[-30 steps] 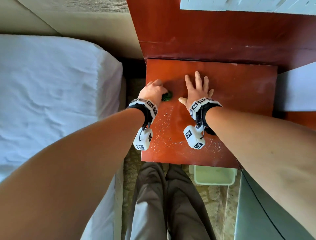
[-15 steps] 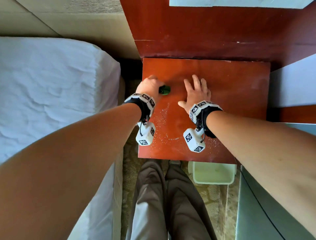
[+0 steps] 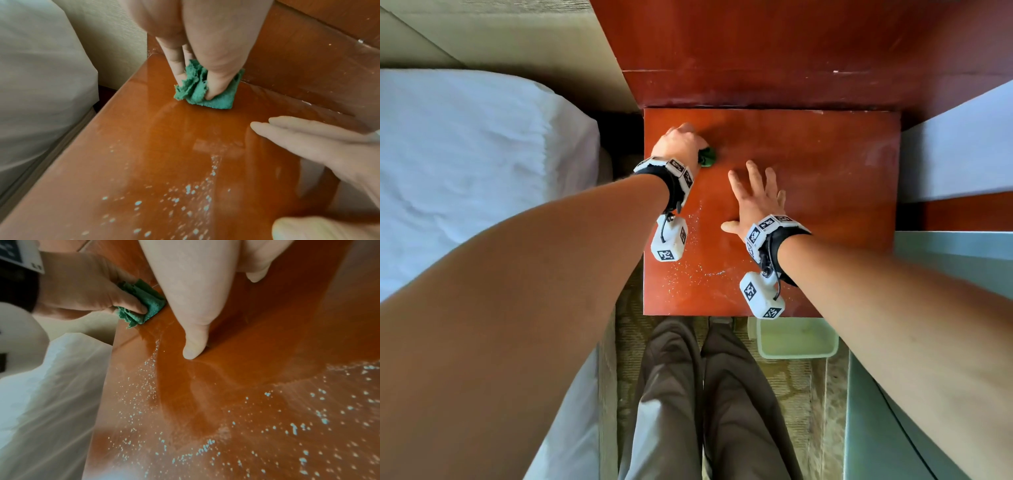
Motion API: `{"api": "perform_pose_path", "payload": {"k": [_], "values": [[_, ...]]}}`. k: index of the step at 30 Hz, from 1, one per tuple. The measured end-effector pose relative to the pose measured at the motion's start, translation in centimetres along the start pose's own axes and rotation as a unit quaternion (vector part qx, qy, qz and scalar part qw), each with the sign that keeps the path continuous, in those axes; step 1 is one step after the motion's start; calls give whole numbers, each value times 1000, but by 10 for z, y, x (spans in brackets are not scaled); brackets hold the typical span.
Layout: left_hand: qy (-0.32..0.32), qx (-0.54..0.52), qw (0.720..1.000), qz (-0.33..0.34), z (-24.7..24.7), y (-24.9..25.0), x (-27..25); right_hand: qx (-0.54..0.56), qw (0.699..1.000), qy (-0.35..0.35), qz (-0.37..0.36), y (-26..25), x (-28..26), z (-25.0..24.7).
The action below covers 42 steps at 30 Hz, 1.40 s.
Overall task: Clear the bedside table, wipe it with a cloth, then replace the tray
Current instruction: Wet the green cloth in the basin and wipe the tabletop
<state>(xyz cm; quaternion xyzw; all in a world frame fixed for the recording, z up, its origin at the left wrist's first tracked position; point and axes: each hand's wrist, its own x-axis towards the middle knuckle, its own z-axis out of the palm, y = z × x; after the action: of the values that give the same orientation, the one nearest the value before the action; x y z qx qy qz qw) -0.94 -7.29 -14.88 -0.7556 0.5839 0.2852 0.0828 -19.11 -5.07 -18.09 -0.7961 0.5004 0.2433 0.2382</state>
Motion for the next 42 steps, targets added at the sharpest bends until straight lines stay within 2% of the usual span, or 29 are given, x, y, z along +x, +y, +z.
{"api": "perform_pose_path", "payload": {"k": [6,11,18,22,26,34,39,42], "values": [[-50,13,998,28,24,-10,-37,1,999,-33,7,-1,0,-5],[-54,-15,998,31,56,-15,-67,11,1000,-15,0,0,-3,-3],[-88,-7,995,38,70,-12,-91,19,1000,0,-5,1,-5,-1],[-72,-14,997,39,68,-13,-93,19,1000,14,-4,-1,-9,-3],[-26,-60,998,-2,61,-17,-89,5,998,61,-32,-5,-24,2],[38,-63,996,-57,49,-22,-73,1,999,-6,-46,-2,-38,20],[38,-70,995,-67,48,-19,-69,-11,998,-8,-55,0,-36,23],[15,-70,997,-42,55,-19,-77,-13,998,-13,-54,0,-35,23]]}}
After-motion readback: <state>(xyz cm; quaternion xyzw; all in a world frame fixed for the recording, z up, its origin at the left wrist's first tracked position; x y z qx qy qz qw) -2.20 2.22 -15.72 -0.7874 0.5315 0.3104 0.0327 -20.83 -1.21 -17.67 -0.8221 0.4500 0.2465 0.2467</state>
